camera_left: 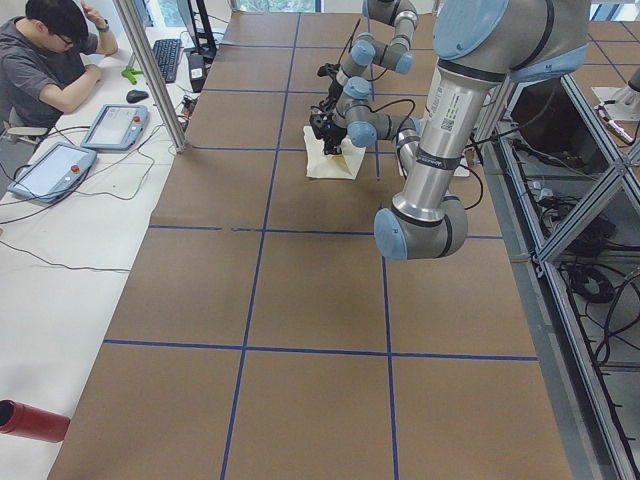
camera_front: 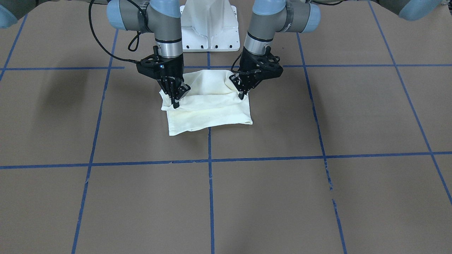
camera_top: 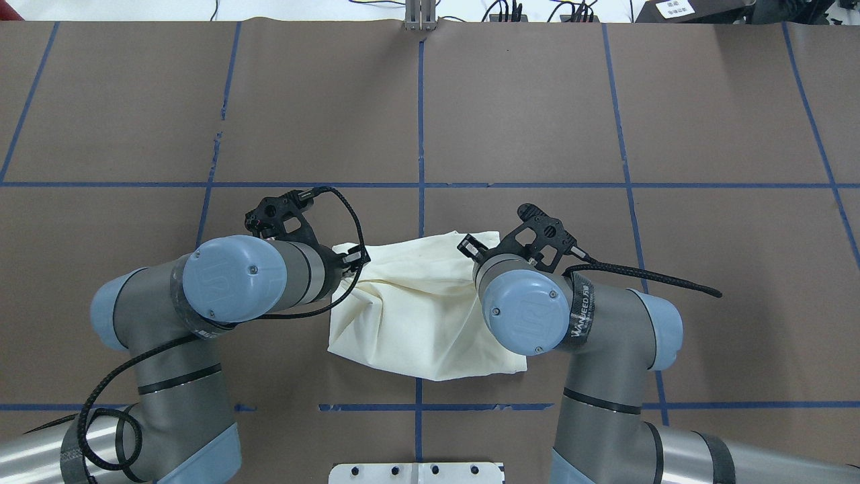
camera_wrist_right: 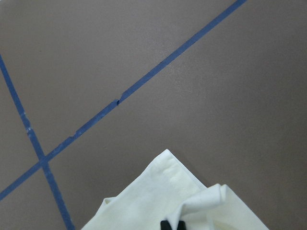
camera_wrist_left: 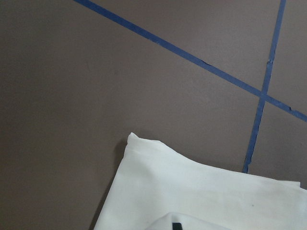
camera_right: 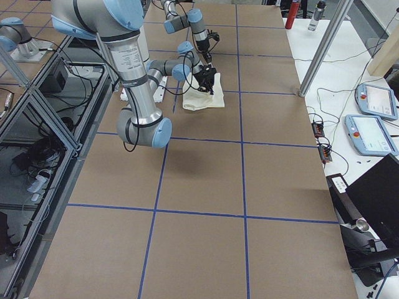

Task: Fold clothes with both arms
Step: 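Lay the folded edge down with both grippers near the far edge, then open and raise the right gripper while the left gripper holds the shirt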

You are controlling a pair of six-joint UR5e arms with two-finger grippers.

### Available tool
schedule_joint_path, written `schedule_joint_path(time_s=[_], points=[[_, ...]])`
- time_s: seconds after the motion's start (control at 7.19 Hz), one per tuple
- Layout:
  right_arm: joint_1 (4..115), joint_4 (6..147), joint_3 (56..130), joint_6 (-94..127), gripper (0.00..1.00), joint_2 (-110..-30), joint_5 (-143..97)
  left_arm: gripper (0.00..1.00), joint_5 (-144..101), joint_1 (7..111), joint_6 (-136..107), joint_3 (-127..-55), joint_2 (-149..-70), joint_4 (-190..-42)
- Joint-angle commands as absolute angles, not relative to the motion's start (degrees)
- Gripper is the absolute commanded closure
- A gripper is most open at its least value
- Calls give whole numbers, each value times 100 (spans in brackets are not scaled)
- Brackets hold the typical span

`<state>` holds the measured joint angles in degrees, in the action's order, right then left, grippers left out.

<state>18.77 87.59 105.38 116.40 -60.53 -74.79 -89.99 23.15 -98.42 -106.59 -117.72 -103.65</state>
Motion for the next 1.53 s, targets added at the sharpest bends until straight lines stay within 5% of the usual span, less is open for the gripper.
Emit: schedule_joint_path(time_s=[0.0,0.28,0.42,0.56,1.39], points=[[1881,8754,10433,11602,100,-6012,-7479,100,-9000,2320,-9835,-10582,-11777,-10433],[1907,8693,10319,11602,72,-6003,-7471,100,-9000,2320,-9835,-10582,-11777,-10433],[1899,8692,10310,11462,21,-6003,-7471,56,-9009,2320,-9826,-10591,-11777,-10433],[1898,8684,10318,11243,0,-5994,-7479,1,-9017,2320,-9713,-10617,-11777,-10433],[1214,8684,10566,9048,0,-6047,-7542,0,-9439,2558,-8815,-11224,-11689,-10389]])
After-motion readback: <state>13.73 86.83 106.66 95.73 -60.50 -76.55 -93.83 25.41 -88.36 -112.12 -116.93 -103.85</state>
